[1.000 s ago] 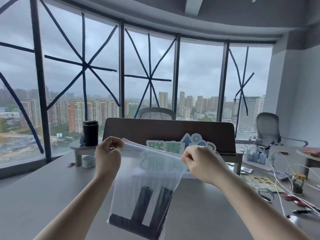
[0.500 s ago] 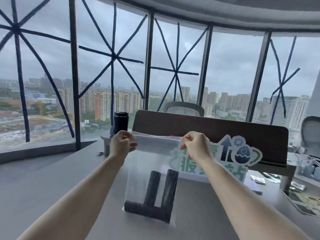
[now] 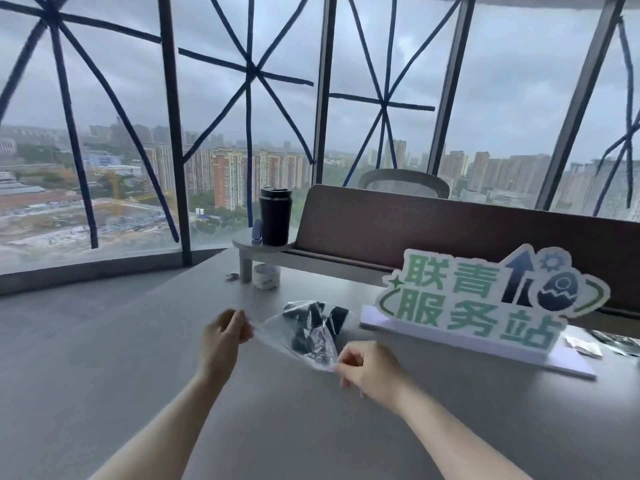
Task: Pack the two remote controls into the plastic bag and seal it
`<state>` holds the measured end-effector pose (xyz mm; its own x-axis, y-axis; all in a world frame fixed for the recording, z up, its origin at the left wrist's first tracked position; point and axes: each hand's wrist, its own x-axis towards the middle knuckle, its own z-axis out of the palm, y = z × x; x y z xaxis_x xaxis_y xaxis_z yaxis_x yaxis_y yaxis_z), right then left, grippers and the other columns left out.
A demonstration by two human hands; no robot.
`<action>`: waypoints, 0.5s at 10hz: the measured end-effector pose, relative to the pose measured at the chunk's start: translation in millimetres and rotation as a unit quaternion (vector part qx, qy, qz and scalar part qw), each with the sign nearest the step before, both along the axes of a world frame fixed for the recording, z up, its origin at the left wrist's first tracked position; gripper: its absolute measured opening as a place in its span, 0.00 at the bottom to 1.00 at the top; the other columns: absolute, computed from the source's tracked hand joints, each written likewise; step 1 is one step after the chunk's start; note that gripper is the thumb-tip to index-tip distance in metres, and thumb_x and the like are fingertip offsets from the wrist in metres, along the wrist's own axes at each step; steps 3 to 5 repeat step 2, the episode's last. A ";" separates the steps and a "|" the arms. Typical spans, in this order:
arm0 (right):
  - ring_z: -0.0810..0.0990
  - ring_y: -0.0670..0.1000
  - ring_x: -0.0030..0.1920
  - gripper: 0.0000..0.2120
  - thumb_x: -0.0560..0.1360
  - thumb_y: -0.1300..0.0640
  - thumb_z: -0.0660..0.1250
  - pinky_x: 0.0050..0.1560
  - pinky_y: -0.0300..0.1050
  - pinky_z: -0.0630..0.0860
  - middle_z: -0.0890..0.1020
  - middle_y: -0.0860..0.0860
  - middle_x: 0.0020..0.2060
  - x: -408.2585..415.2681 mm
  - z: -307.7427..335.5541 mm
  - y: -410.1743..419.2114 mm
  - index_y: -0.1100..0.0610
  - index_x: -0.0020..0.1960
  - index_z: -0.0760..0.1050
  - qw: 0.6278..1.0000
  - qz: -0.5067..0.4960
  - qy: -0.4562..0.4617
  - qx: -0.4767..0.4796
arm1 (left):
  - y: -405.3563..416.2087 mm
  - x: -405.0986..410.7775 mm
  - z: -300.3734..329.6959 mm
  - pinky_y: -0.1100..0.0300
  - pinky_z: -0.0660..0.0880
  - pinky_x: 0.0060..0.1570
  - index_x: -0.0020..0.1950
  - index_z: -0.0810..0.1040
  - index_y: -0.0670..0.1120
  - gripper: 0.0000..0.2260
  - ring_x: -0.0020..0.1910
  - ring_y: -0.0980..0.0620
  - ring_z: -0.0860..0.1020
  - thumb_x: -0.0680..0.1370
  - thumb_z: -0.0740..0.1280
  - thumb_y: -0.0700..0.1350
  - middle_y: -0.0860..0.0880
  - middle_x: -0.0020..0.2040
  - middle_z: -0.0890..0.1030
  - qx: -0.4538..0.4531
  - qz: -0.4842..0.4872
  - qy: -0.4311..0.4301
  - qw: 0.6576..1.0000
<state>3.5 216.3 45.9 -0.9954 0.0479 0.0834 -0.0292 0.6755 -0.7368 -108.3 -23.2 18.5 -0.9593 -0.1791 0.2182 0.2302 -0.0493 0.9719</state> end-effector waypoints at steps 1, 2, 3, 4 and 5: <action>0.73 0.45 0.22 0.04 0.75 0.58 0.70 0.26 0.42 0.73 0.87 0.53 0.34 15.1 -6.7 -7.1 0.56 0.41 0.81 0.995 0.053 -0.084 0.010 | -6.8 18.2 -16.5 0.54 0.72 0.36 0.35 0.78 0.41 0.12 0.30 0.47 0.76 0.75 0.64 0.45 0.45 0.28 0.80 -0.099 0.010 -0.021 0.995; 0.75 0.49 0.25 0.04 0.76 0.56 0.69 0.27 0.42 0.74 0.87 0.55 0.36 32.5 15.9 -1.9 0.55 0.44 0.81 0.996 0.071 -0.058 -0.016 | -15.3 39.0 -18.3 0.50 0.74 0.36 0.33 0.79 0.45 0.13 0.32 0.43 0.78 0.72 0.62 0.49 0.44 0.29 0.81 -0.186 0.066 -0.018 0.980; 0.75 0.49 0.25 0.04 0.76 0.56 0.69 0.27 0.42 0.74 0.87 0.55 0.36 32.5 15.9 -1.9 0.55 0.44 0.81 0.996 0.071 -0.058 -0.016 | -15.3 39.0 -18.3 0.50 0.74 0.36 0.33 0.79 0.45 0.13 0.32 0.43 0.78 0.72 0.62 0.49 0.44 0.29 0.81 -0.186 0.066 -0.018 0.980; 0.75 0.49 0.25 0.04 0.76 0.56 0.69 0.27 0.42 0.74 0.87 0.55 0.36 32.5 15.9 -1.9 0.55 0.44 0.81 0.996 0.071 -0.058 -0.016 | -15.3 39.0 -18.3 0.50 0.74 0.36 0.33 0.79 0.45 0.13 0.32 0.43 0.78 0.72 0.62 0.49 0.44 0.29 0.81 -0.186 0.066 -0.018 0.980; 0.75 0.49 0.25 0.04 0.76 0.56 0.69 0.27 0.42 0.74 0.87 0.55 0.36 32.5 15.9 -1.9 0.55 0.44 0.81 0.996 0.071 -0.058 -0.016 | -15.3 39.0 -18.3 0.50 0.74 0.36 0.33 0.79 0.45 0.13 0.32 0.43 0.78 0.72 0.62 0.49 0.44 0.29 0.81 -0.186 0.066 -0.018 0.980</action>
